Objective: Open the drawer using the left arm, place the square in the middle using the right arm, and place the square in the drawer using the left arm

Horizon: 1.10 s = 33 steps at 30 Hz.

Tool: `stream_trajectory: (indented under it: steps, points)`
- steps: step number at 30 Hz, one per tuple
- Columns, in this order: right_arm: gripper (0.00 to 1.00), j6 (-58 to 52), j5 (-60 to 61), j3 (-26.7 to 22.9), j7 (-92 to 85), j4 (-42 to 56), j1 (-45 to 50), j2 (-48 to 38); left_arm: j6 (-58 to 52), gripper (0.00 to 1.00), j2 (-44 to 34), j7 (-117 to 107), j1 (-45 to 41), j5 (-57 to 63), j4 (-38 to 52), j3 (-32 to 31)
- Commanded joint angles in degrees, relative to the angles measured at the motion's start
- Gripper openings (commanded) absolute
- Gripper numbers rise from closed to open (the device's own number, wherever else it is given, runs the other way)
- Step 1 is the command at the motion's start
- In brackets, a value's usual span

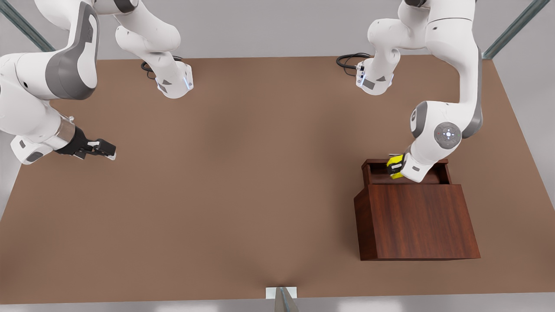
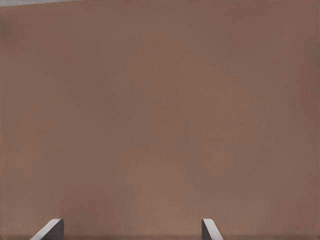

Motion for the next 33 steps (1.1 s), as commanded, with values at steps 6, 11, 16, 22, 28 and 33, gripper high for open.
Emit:
stream_trajectory:
  steps: [6,11,16,22,28,33]
  points:
    - [1.00,0.0,0.0,-0.1,0.0,0.0,-0.1,0.1,3.1,0.69,0.2,14.7,1.0,1.5,-1.1,0.0]
    - [1.00,0.0,0.2,-0.1,0.0,0.1,-0.1,0.2,3.0,0.69,-0.4,15.9,2.4,1.5,-0.9,0.0]
    - [1.00,0.0,0.2,-0.1,-0.1,0.1,-0.1,0.3,3.7,0.69,-0.1,15.7,2.4,1.6,-0.9,0.0]
    - [1.00,0.0,0.2,-0.1,-0.1,0.1,-0.1,0.2,4.1,1.00,-0.1,15.8,2.9,2.4,-0.8,0.1]
    - [1.00,0.0,0.2,-0.1,-0.1,0.1,-0.1,0.3,-28.2,1.00,-3.0,14.1,2.9,2.0,21.1,-4.0]
    - [1.00,0.0,0.2,-0.1,-0.1,0.1,-0.1,0.3,-43.7,1.00,3.9,26.2,2.5,0.9,41.6,-3.5]
